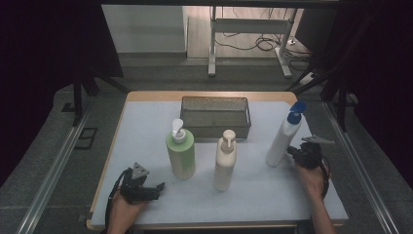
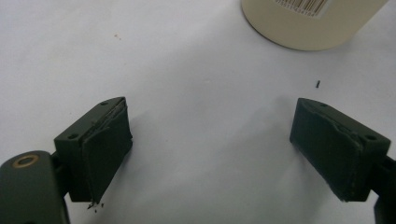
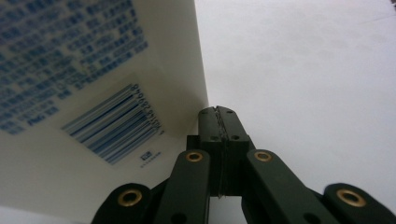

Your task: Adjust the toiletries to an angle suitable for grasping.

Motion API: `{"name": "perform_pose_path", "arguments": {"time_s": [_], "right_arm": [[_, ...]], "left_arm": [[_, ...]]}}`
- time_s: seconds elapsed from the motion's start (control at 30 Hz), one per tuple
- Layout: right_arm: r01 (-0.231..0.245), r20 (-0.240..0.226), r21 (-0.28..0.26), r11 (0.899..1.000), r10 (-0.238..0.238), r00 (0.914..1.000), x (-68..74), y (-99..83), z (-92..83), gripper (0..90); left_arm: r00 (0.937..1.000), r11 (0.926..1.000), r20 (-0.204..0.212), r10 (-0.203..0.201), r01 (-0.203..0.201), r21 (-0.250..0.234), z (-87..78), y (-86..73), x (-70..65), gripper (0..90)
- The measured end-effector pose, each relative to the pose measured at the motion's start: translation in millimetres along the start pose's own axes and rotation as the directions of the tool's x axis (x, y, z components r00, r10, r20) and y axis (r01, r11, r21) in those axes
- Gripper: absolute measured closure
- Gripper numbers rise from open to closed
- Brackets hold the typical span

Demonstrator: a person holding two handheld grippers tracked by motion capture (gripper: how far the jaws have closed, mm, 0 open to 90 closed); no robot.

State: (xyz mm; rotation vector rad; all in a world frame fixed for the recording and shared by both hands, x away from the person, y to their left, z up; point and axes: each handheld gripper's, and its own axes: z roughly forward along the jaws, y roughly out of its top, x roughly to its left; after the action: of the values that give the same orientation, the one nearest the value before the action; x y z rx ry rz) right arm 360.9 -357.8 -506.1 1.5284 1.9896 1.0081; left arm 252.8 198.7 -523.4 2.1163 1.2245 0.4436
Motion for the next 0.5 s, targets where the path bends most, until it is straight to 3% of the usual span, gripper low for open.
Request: {"name": "perform_pose_path", "arguments": {"time_s": [0.3, 0.5], "right_arm": [[0.000, -0.021, 0.006, 1.000, 0.000, 0.9998, 5.7, 5.9, 12.8, 89.8], [-0.024, -0.070, 0.001, 1.000, 0.024, 0.9973, 1.6, 8.7, 19.0, 89.9]], "left_arm": [[1.0000, 1.0000, 0.001, -0.002, 0.002, -0.001, 0.1, 0.0, -0.1, 12.1], [1.0000, 1.0000, 0.000, -0.002, 0.002, -0.001, 0.1, 0.0, -0.1, 12.1]]}}
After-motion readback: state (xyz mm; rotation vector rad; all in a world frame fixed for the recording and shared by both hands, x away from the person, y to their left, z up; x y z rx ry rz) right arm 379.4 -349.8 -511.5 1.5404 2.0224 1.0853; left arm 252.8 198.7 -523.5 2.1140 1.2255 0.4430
